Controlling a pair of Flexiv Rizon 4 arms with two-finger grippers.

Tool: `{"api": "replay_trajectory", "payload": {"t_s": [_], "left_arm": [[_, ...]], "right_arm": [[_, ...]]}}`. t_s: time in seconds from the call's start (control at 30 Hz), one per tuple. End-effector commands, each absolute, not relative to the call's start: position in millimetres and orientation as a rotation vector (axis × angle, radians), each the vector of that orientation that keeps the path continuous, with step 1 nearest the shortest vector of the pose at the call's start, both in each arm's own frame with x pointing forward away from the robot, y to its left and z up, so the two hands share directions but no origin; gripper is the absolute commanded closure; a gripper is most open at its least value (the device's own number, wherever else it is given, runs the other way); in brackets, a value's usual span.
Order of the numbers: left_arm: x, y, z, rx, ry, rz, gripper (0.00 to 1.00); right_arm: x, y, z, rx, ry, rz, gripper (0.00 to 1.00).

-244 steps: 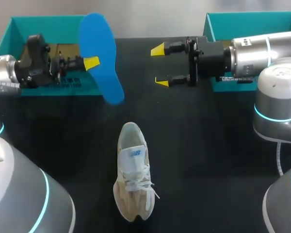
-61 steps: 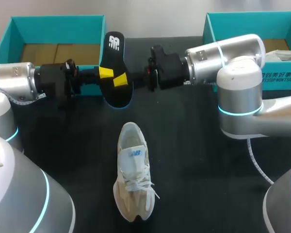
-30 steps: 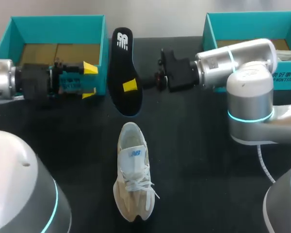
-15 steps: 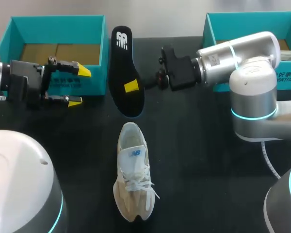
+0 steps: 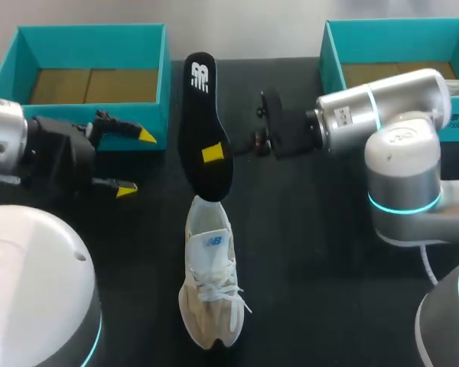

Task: Take the shoe out of the shoebox, open the shoe tongue, remove and reinsert the insole, then place the shoe into the shoebox

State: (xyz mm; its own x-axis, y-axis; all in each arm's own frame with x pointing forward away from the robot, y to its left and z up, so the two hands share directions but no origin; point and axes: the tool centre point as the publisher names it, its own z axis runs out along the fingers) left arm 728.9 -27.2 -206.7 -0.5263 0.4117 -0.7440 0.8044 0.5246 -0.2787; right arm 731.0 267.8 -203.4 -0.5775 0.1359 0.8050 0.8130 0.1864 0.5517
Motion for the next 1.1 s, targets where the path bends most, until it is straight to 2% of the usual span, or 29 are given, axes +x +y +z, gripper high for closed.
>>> {"api": "replay_trajectory", "payload": {"t_s": [0.03, 0.73, 1.1], "left_arm": [[711.5, -31.8, -212.0, 0.836, 2.299, -0.654, 0.00], [704.4, -32.6, -222.9, 0.749, 2.384, -0.572, 0.00], [702.4, -32.0, -236.4, 0.421, 2.597, -0.491, 0.00]], "right_arm": [[715.7, 263.4, -200.2, -0.906, -1.888, -1.466, 1.00], [710.9, 266.2, -203.3, -0.897, -1.940, -1.489, 1.00], [701.4, 268.2, -205.5, -0.889, -1.982, -1.628, 1.00]]}}
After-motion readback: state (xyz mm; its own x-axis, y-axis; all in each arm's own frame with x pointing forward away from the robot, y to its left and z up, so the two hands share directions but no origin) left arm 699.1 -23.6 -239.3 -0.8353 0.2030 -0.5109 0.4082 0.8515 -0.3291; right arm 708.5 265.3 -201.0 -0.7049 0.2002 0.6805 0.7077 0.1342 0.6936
